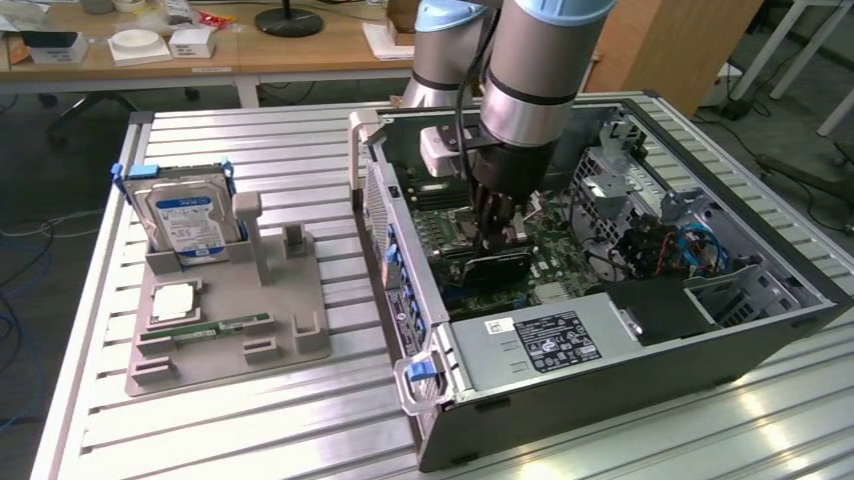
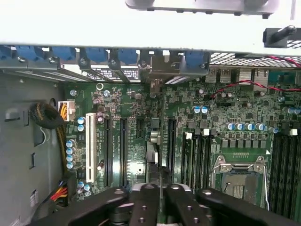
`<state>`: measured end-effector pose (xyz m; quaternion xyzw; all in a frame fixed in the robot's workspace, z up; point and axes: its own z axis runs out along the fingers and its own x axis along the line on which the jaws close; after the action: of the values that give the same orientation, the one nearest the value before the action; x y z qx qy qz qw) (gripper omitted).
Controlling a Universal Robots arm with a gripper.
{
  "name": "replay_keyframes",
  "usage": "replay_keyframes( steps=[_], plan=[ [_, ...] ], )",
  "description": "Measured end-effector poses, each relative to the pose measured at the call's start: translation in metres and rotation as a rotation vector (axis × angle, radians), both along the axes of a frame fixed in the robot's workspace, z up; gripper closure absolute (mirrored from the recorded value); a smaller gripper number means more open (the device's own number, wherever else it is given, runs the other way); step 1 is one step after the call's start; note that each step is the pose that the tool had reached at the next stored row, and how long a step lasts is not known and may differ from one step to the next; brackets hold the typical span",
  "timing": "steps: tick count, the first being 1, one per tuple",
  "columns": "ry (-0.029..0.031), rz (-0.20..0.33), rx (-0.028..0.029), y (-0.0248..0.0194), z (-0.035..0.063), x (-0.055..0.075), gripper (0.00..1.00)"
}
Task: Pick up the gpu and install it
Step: 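Insert the gpu into the slot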
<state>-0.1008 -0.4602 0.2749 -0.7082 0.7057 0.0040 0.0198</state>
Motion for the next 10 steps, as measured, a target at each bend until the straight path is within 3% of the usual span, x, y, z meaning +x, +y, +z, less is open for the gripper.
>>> replay_keyframes(
  steps=[1,10],
  plan=[
    [0.0000,0.000,-0.0002,0.0000,0.0001,0.0000,0.87],
    [0.0001,0.002,-0.0002,0.0000,0.0001,-0.0081,0.87]
  ],
)
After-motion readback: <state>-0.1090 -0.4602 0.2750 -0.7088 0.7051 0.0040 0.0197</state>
